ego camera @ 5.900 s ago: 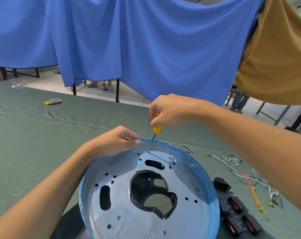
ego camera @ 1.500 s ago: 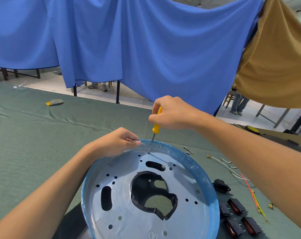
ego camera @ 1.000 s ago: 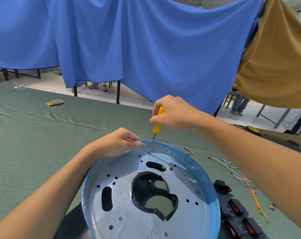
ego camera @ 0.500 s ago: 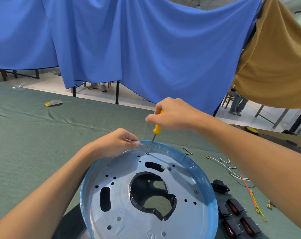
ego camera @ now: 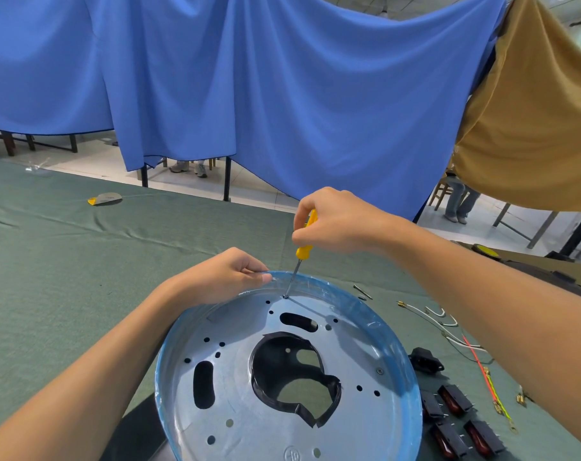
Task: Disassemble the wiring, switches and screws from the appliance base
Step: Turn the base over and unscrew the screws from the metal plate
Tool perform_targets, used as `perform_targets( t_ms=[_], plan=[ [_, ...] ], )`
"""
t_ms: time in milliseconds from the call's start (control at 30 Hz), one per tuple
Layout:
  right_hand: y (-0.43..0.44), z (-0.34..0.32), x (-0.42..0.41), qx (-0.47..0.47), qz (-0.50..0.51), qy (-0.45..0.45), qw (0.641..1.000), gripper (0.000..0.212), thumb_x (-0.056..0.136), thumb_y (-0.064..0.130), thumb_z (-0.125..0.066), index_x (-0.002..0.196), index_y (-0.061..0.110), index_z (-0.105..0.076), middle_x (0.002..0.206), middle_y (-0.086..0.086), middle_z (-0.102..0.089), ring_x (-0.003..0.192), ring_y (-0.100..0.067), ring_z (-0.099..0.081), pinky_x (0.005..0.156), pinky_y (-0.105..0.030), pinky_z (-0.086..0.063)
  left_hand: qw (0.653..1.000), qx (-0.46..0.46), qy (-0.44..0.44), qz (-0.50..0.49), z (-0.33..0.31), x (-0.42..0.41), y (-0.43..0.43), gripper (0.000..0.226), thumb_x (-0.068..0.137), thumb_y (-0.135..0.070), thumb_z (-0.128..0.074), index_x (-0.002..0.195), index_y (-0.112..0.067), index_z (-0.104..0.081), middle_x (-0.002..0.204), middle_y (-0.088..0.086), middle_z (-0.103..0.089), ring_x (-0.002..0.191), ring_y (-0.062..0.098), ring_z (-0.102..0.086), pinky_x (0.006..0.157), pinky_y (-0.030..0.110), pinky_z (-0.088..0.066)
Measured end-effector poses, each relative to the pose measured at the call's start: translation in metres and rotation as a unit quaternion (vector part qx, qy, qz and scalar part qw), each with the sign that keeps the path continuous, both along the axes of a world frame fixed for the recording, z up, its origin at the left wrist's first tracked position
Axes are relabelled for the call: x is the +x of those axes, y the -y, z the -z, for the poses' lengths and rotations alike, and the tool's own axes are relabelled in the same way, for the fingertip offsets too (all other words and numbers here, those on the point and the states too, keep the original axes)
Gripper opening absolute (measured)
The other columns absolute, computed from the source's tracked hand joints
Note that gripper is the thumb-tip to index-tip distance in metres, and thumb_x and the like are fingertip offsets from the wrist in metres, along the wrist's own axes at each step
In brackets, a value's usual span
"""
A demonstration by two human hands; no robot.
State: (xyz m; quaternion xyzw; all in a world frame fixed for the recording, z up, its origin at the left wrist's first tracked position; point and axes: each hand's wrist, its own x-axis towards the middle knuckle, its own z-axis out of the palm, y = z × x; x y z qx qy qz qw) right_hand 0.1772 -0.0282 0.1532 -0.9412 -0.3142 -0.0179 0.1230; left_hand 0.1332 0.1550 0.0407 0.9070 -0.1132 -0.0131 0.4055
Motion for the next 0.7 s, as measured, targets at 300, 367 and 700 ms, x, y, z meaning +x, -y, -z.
perform_targets(
  t_ms=[300,367,700],
  plan=[
    [0.0012,-0.0017,-0.0034,-0.017,-0.005,0.0,1.0,0.013,0.082,0.033,-0.065,0.083,0.021,-0.066,0.071,0.007,-0.058,0.064,-0.009,-0.051,0.05,-0.024,-0.034,1.0,-0.001,-0.004,-0.001,-0.0006,-0.0005,0.0009,0.034,0.099,-0.033,-0.052,0.096,-0.006,-0.072,0.075,0.005,-0.05,0.07,0.017,-0.041,0.069,0.032,-0.032],
    [-0.0002,-0.0007,-0.0046,-0.02,-0.002,-0.001,1.0,0.028,0.083,0.041,-0.064,0.088,0.014,-0.068,0.071,0.005,-0.057,0.067,-0.014,-0.051,0.055,-0.025,-0.036,1.0,0.002,0.0,-0.002,-0.0009,-0.0008,0.0008,0.034,0.099,-0.033,-0.052,0.094,-0.004,-0.071,0.072,0.005,-0.046,0.067,0.016,-0.038,0.067,0.031,-0.031],
    [-0.0036,-0.003,-0.0069,-0.047,-0.006,0.001,0.999,0.029,0.084,0.045,-0.063,0.085,0.016,-0.068,0.072,0.004,-0.059,0.069,-0.013,-0.054,0.054,-0.026,-0.037,1.0,0.016,0.008,-0.005,-0.0023,-0.0016,0.0014,0.039,0.1,-0.03,-0.051,0.094,0.006,-0.065,0.07,0.003,-0.037,0.065,0.016,-0.031,0.062,0.028,-0.026]
  ],
)
